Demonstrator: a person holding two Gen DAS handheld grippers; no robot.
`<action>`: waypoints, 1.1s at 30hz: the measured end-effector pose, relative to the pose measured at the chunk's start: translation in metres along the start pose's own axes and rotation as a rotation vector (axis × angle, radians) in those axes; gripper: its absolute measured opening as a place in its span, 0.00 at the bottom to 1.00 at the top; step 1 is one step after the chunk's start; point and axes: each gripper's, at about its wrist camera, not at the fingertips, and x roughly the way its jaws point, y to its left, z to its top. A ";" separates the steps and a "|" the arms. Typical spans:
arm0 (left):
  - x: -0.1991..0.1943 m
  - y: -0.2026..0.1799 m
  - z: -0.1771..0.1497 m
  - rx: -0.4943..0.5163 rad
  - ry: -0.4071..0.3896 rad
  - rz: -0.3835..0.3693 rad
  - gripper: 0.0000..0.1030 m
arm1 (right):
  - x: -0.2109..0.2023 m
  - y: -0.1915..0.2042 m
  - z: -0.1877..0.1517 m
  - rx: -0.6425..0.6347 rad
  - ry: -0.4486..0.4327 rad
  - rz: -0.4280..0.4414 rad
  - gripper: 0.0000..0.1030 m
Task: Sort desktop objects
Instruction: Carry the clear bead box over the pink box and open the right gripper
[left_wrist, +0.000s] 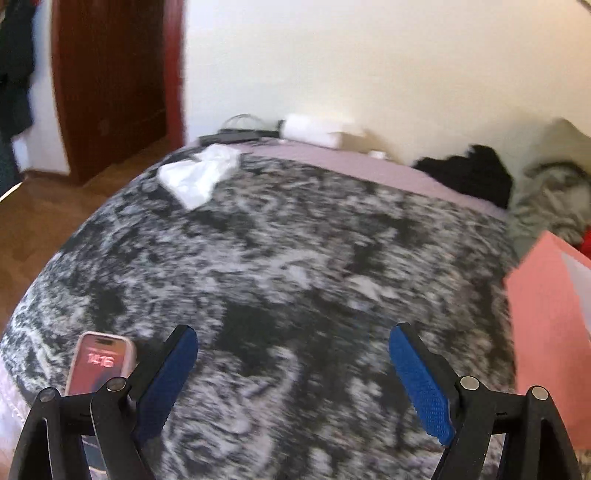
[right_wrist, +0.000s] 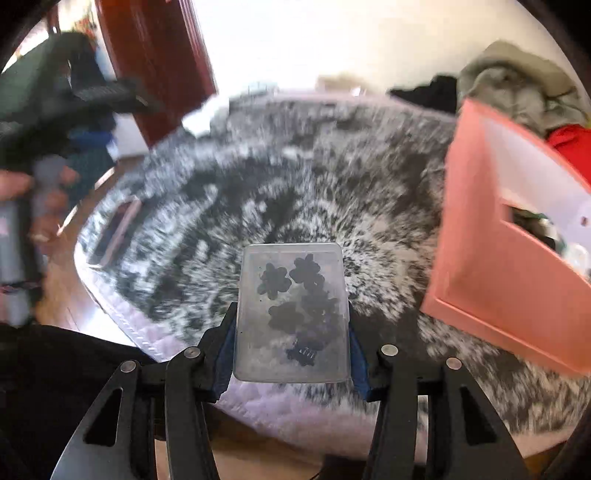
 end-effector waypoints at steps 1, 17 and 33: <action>-0.003 -0.008 -0.002 0.021 -0.010 -0.006 0.86 | -0.015 -0.002 -0.003 0.011 -0.026 -0.005 0.52; -0.011 -0.114 -0.016 0.196 -0.044 -0.137 0.86 | -0.188 -0.139 0.067 0.236 -0.372 -0.430 0.53; 0.001 -0.301 -0.047 0.437 -0.020 -0.437 0.20 | -0.037 -0.290 0.051 0.508 -0.060 -0.686 0.86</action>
